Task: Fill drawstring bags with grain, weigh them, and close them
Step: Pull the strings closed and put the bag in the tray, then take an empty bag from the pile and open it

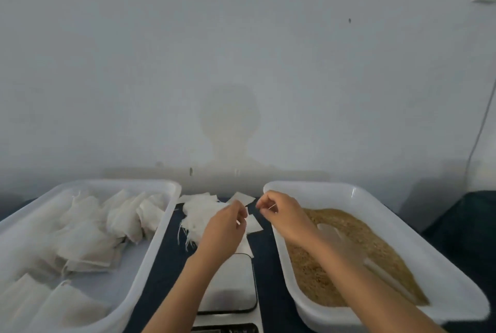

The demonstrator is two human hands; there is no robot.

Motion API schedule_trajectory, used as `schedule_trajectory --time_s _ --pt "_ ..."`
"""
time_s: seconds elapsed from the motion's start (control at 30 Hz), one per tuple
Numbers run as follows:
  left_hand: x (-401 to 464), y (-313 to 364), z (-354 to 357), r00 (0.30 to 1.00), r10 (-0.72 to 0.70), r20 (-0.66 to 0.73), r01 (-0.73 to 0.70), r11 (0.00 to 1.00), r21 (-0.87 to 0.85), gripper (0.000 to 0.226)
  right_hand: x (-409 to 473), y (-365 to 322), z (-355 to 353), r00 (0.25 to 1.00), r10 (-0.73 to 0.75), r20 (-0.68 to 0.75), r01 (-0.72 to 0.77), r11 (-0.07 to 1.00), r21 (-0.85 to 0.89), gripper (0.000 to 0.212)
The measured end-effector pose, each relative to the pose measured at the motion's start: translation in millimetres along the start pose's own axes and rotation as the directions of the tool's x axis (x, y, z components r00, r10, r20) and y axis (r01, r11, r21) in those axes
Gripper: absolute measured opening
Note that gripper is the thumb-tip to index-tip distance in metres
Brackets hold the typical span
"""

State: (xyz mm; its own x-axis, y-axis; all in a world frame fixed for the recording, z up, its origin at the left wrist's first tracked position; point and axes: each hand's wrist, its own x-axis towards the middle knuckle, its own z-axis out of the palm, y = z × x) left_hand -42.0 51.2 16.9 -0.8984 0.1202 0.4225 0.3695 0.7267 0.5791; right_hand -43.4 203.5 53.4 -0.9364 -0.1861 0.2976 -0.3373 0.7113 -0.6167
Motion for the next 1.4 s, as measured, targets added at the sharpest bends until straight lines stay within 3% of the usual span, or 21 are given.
schedule_trajectory --time_s 0.2,0.33,0.47,0.73,0.83,1.0,1.17,1.3,1.4 --pt "27.7 -36.2 44.5 0.981 -0.190 0.041 0.180 0.967 0.183 0.019 10.3 24.7 14.7 0.995 0.054 0.083 -0.041 0.988 -0.147 0.021" --pt "35.8 -55.3 58.0 0.983 -0.186 -0.003 0.174 0.914 0.367 0.028 23.3 20.7 28.8 0.988 -0.011 0.151 0.047 0.971 -0.236 0.021" --pt "40.5 -65.8 66.3 0.979 -0.199 0.050 0.144 0.841 0.521 0.039 33.4 22.8 41.1 0.987 -0.021 0.158 0.073 0.941 -0.331 0.023" --pt "43.3 -74.3 71.2 0.984 -0.178 -0.022 0.166 0.857 0.488 0.018 33.3 34.5 54.5 0.992 -0.063 0.112 0.099 0.932 -0.350 0.023" --pt "42.5 -71.4 71.4 0.982 -0.180 -0.056 0.188 0.896 0.402 0.016 32.4 34.8 54.5 0.992 -0.077 0.103 0.108 0.931 -0.349 0.023" --pt "29.1 -53.3 72.0 0.941 -0.309 -0.141 0.317 0.947 0.043 0.009 32.3 34.5 55.6 0.991 -0.101 0.088 0.125 0.930 -0.345 0.024" --pt "-2.6 -27.1 84.7 0.952 -0.228 -0.206 0.208 0.972 -0.112 0.007 27.6 31.5 53.0 0.991 -0.131 -0.010 0.124 0.962 -0.245 0.021" --pt "-20.8 -3.1 84.8 0.932 -0.309 -0.189 0.230 0.909 -0.349 0.010 19.4 30.6 42.5 0.989 -0.126 -0.077 0.113 0.980 -0.161 0.024" --pt "-23.7 14.8 71.3 0.909 -0.374 -0.187 0.204 0.786 -0.583 0.012 7.8 29.0 24.5 0.989 -0.095 -0.110 0.092 0.995 -0.031 0.027"
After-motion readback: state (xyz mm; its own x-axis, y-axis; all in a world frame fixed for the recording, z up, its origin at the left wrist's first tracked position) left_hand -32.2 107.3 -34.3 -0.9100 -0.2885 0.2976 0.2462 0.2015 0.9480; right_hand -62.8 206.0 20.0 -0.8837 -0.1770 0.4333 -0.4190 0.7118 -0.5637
